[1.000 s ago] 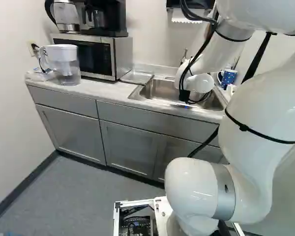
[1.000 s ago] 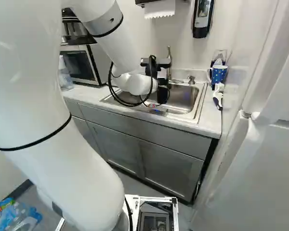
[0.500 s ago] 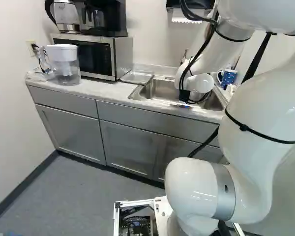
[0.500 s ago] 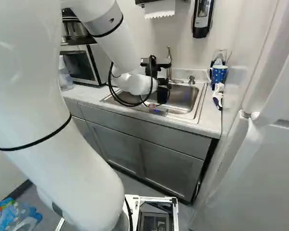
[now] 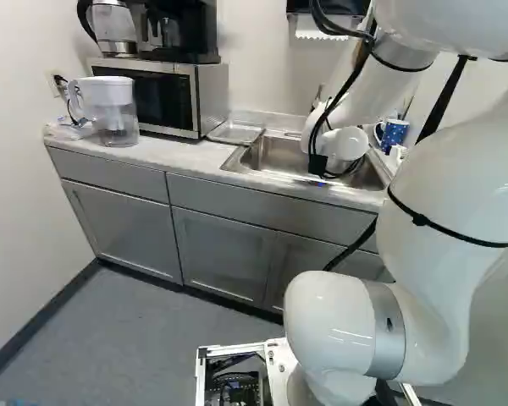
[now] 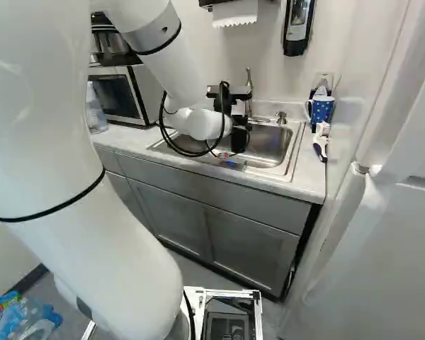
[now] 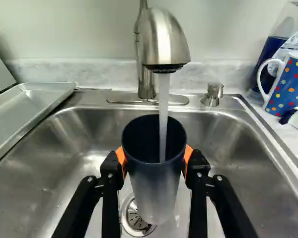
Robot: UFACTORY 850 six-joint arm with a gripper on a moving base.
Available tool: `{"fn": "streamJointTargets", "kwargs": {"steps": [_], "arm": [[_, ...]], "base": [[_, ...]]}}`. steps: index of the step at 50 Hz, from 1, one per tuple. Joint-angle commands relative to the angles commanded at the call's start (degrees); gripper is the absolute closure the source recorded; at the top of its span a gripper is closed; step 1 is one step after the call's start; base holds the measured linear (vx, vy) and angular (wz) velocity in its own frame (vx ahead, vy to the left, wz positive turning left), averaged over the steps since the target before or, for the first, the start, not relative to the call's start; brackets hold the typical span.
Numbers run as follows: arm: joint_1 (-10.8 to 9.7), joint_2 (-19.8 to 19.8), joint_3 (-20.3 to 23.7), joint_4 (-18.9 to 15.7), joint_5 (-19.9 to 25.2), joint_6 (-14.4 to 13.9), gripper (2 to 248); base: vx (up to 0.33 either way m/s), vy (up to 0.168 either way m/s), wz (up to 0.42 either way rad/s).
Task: Rinse the cup and place it in the tray
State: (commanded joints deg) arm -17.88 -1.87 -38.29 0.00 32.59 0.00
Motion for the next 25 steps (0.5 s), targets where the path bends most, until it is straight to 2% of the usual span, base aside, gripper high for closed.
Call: {"fn": "streamJointTargets", "kwargs": {"steps": [25], "arm": [[0.0,0.0,0.0,0.0,0.0,0.0,125]], "base": [[0.0,0.0,0.0]]}}
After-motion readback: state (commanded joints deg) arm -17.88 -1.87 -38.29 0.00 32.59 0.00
